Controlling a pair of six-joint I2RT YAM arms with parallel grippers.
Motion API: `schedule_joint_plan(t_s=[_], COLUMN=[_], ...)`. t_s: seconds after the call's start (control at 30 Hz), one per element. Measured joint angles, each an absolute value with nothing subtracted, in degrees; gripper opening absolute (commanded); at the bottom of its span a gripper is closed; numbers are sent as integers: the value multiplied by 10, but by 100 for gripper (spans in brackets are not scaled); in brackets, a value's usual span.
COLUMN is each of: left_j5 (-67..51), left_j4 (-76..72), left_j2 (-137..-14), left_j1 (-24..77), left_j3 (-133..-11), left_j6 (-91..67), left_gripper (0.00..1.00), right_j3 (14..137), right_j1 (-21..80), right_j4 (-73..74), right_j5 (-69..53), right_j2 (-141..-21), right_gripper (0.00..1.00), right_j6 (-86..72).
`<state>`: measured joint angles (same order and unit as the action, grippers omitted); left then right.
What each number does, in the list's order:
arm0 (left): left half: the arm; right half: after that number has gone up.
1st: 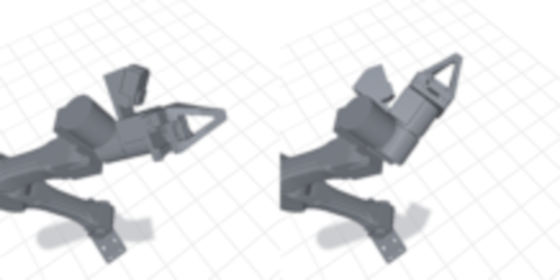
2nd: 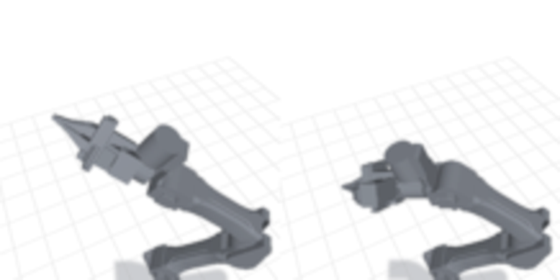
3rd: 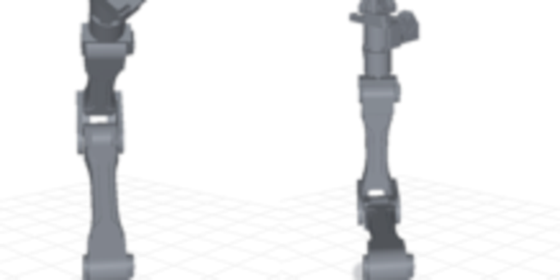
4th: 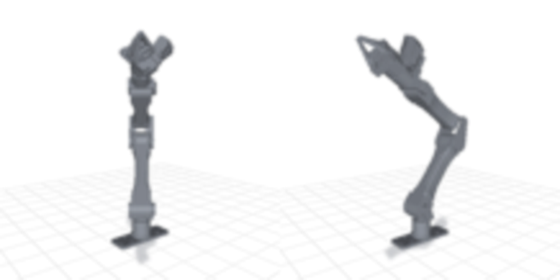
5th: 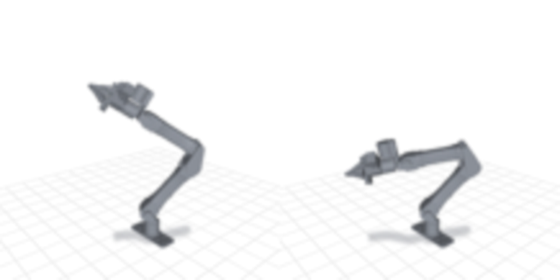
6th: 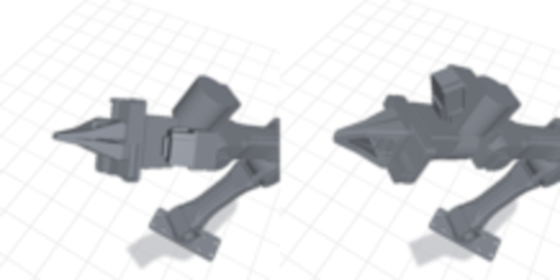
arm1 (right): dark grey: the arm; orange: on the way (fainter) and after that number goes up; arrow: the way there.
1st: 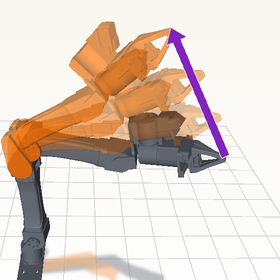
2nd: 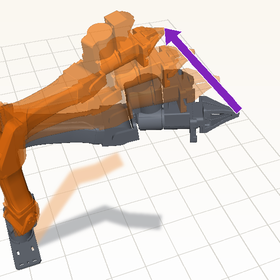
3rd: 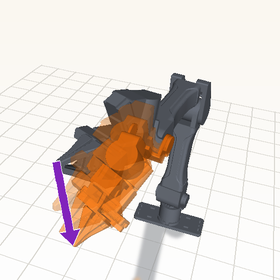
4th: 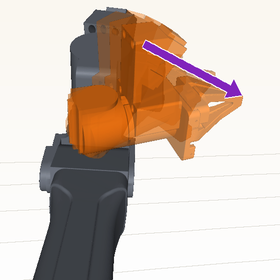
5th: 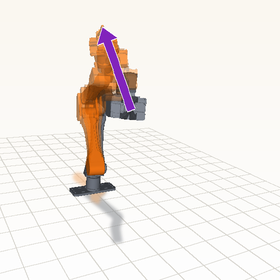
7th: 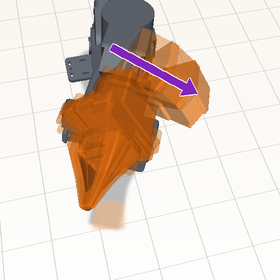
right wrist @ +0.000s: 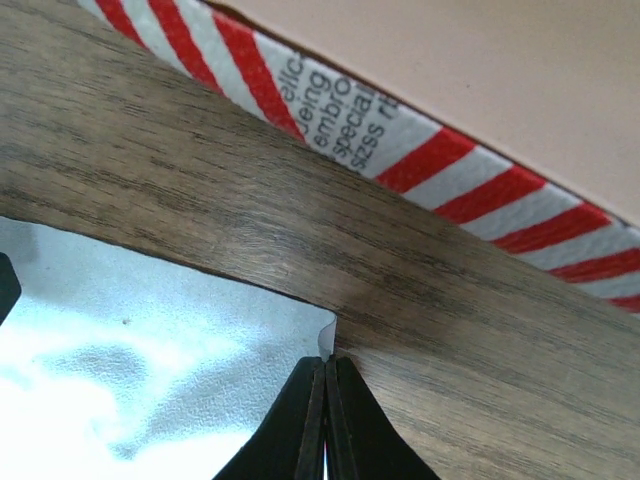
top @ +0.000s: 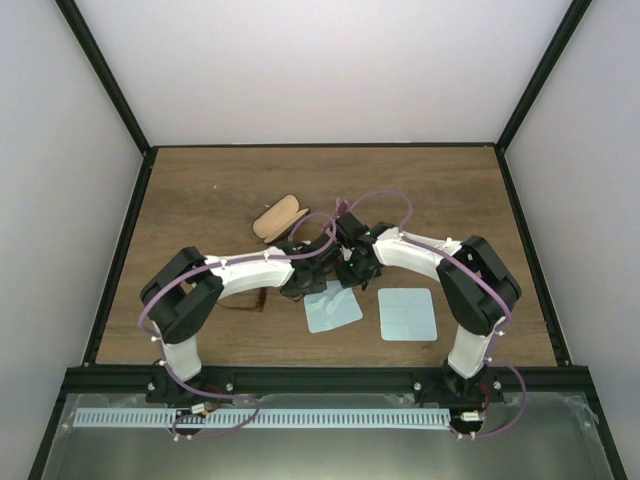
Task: Organize the sunglasses
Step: Adjust the glasses cleaning cloth at the center of the board.
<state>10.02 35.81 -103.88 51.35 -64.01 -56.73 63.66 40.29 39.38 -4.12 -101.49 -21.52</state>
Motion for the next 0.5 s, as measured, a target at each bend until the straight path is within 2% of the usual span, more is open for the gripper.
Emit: schedule_joint_plan(t_s=[0.17,0.3,0.37,0.47,0.5], left_j5=[98,99,99,99,98], left_j4=[358,354,354,352,352], left_j2=[-1043,-1051,-1052,-1052,-1052], left_j1=[513,512,511,508,507], left_j3=[-639,-640,-640,-638,-637], left_j6=[-568,-566,-566,-563,-565], left_gripper=[39,35,26,7,5], right_j3=[637,637,637,637,637], right_j1=[403,403,403,403,403], right_j4=[394,393,393,393,393], right_j5=[-44,-45,-46,-47,-47], right_j2=[-1015,-1015,-1015,-1015,-1015], right_gripper=[1,1,1,1,1], right_j6=[-215,-215,-215,-215,-215])
